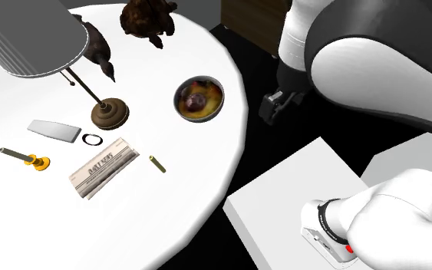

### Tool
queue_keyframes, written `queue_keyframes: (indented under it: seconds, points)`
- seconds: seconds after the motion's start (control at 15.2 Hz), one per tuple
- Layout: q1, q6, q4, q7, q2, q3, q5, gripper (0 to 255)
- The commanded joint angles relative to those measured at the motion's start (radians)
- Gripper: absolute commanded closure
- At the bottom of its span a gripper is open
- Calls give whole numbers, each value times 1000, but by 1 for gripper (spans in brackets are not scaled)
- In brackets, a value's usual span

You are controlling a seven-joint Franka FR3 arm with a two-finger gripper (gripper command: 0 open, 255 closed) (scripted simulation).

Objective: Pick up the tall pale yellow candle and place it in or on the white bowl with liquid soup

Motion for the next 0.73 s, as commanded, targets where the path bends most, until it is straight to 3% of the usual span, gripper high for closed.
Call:
queue_keyframes:
  seconds: [0.0,0.66]
  points:
    - [15,40,-3,49,35,39,30,0]
    - [57,202,124,270,306,214,96,0]
